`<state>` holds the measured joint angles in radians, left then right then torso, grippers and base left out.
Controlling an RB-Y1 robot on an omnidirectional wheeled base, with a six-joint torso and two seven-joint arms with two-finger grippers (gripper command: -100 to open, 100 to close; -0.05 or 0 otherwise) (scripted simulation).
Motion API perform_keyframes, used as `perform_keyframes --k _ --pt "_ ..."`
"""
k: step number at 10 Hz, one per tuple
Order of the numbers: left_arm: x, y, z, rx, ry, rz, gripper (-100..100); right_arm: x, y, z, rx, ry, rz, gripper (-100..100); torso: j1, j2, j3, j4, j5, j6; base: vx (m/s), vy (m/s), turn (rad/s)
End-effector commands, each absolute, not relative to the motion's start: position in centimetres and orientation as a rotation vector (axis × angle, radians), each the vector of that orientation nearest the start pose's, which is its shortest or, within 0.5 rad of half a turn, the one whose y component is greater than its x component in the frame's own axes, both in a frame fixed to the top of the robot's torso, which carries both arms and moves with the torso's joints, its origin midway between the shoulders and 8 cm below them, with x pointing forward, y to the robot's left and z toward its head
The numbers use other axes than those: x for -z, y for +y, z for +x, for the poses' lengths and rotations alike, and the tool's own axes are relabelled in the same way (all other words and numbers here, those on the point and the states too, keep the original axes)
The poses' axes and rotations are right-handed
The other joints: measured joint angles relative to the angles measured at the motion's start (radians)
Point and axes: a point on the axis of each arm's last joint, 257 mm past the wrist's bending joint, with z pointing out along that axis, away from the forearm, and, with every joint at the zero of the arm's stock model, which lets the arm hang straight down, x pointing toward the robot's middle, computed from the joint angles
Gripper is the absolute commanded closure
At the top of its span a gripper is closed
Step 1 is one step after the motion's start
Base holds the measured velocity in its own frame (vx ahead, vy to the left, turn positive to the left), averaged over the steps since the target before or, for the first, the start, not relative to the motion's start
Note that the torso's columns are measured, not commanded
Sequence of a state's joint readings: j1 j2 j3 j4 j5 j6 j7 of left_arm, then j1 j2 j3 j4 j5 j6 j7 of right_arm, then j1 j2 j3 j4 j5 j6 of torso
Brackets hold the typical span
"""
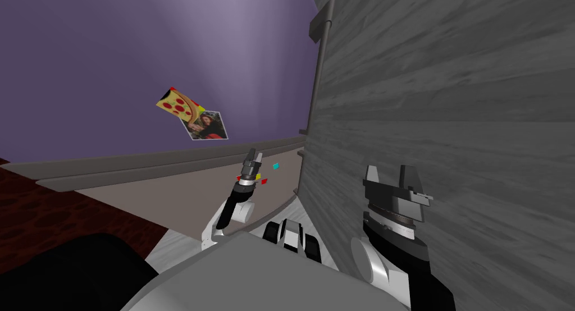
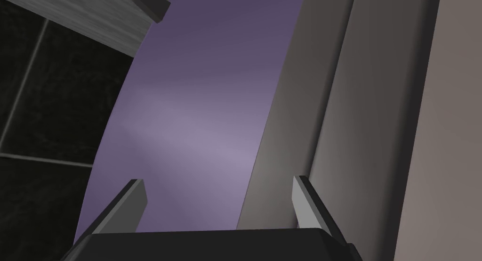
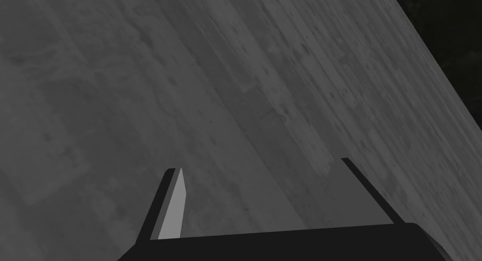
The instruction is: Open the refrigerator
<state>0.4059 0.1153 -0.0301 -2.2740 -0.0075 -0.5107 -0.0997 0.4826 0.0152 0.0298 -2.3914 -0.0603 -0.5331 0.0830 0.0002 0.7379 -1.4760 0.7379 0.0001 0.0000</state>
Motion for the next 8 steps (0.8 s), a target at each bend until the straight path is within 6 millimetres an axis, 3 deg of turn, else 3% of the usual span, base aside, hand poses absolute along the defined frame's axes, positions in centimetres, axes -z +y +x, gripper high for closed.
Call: perform_keyframes --k 1,7,8 --pt "-4.0 23.4 37.3 1.280 0.737 -0.456 -100 -8.3 -27.2 31.3 -1.331 0.468 0.554 0 0.000 -0.003 -0.002 -0.001 0.000 0.003 -0.012 0.016 -0.078" --pt "-1.2 21.3 43.2 1.252 0.882 -0.483 -100 -8.3 -27.2 31.3 -1.331 0.468 0.554 0 -0.001 -0.025 -0.017 -0.009 0.000 0.007 -0.015 0.021 -0.072" --pt "-1.2 21.3 43.2 1.252 0.882 -0.483 -100 -8.3 -27.2 31.3 -1.331 0.468 0.554 0 0.000 -0.028 -0.019 -0.010 0.000 0.008 -0.011 0.015 -0.029"
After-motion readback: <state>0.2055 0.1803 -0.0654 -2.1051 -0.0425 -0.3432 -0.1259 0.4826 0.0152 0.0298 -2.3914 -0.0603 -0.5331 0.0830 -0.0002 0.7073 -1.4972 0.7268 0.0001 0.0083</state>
